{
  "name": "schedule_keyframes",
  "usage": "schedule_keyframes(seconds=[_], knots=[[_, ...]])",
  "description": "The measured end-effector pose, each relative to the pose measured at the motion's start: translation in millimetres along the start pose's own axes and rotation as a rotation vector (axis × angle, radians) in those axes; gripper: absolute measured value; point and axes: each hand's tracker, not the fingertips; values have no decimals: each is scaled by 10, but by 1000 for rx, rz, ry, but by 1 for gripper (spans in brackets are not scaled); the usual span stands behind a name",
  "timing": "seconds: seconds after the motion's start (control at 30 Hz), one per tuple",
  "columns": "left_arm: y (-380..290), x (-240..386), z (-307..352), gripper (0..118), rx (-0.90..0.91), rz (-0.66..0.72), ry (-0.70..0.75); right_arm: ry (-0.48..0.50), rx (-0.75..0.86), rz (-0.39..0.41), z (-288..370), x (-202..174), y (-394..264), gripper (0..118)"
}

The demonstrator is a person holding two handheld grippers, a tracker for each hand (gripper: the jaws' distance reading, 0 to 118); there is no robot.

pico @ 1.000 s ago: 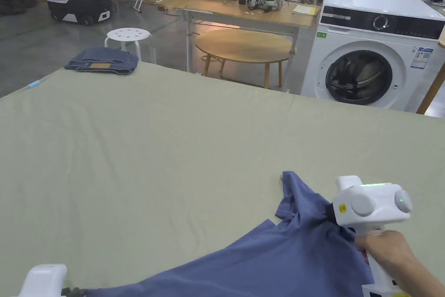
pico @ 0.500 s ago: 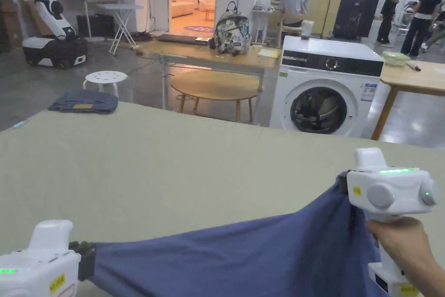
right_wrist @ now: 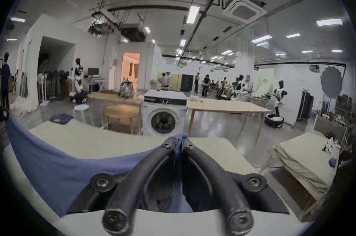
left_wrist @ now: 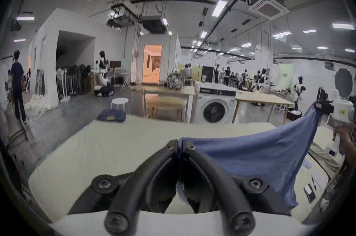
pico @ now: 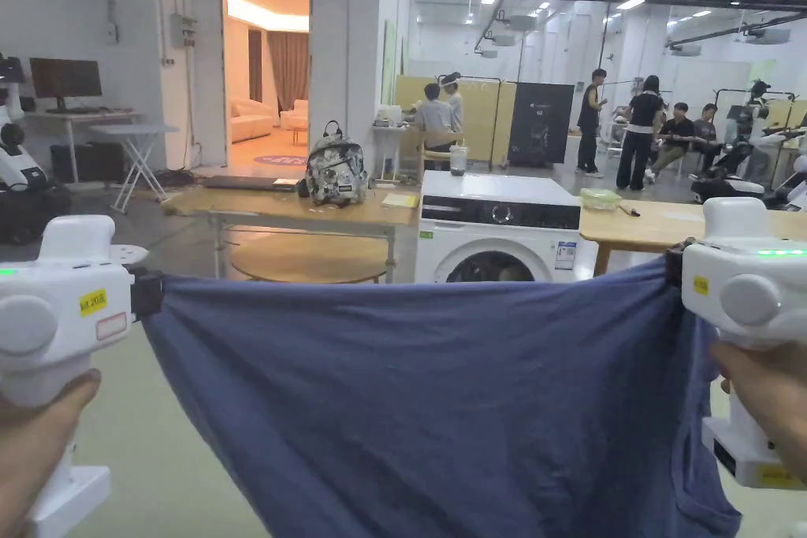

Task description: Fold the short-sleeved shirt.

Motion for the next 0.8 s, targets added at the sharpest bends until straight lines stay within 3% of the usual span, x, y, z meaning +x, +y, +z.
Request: schedule_keyframes(seconds=[0.37, 0.8], knots=[[1053, 312, -350, 0, 130, -43, 20, -45, 104, -89, 13, 158, 639, 4], [1598, 343, -705, 0, 219, -64, 95, -55, 203, -65, -420, -25, 1250, 4]])
